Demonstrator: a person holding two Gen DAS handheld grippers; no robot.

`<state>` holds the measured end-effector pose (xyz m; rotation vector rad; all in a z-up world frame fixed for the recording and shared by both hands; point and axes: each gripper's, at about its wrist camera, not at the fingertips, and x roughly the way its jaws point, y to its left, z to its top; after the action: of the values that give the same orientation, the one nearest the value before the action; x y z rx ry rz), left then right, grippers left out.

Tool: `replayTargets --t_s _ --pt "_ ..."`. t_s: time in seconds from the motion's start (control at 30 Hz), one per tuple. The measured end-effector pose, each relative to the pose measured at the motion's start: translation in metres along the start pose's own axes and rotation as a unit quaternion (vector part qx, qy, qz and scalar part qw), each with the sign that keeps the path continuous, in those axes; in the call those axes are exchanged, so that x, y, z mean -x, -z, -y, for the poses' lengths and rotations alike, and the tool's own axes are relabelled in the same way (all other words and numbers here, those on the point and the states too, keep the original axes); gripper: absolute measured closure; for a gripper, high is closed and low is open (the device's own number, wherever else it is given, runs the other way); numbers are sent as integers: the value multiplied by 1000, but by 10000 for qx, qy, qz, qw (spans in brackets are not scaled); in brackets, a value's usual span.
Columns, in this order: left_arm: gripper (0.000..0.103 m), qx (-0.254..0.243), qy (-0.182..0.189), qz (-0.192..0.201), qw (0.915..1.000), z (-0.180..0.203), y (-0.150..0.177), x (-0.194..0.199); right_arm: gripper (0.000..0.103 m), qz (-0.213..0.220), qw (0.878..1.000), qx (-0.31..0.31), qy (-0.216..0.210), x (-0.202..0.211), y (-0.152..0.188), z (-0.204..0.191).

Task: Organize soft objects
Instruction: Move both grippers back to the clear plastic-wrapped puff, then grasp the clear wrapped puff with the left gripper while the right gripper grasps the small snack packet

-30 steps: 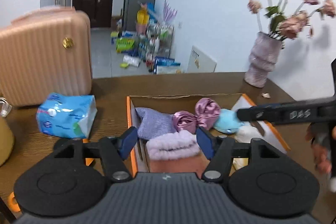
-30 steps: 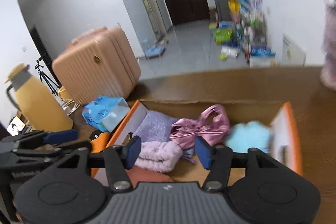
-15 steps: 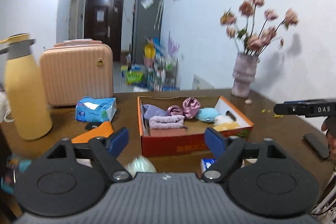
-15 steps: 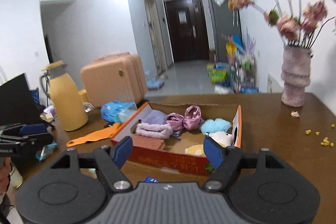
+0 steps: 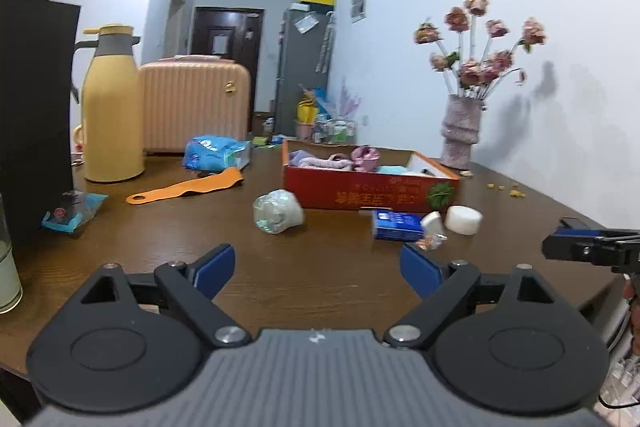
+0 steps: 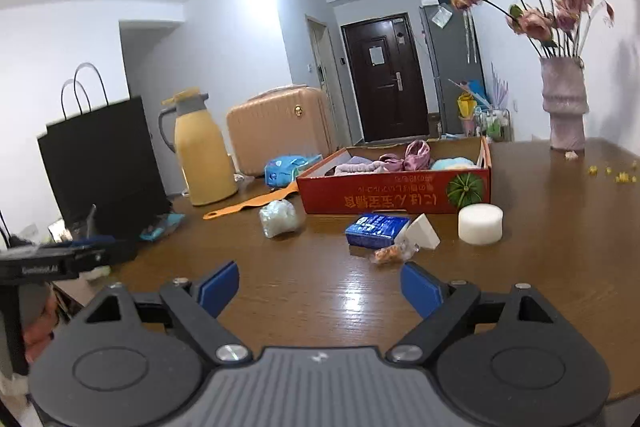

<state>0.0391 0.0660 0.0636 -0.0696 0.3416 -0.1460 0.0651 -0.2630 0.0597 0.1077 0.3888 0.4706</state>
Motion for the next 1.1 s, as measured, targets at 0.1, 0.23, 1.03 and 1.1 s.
replayTargets --t_s 0.1,0.23,1.03,1.1 --pt "12 201 -103 -125 9997 -4 7 -15 16 86 9997 87 219 -15 -1 -3" --pt "12 361 -115 -465 9982 -13 21 -50 18 -158 9997 -16 175 -48 12 1" --pt "38 565 -502 -1498 9858 -52 -36 -292 49 -1434 9842 225 1013 -214 -12 57" --pt "50 587 -351 -1477 9867 -54 -34 -292 59 -1439 9844 280 976 -215 -12 57"
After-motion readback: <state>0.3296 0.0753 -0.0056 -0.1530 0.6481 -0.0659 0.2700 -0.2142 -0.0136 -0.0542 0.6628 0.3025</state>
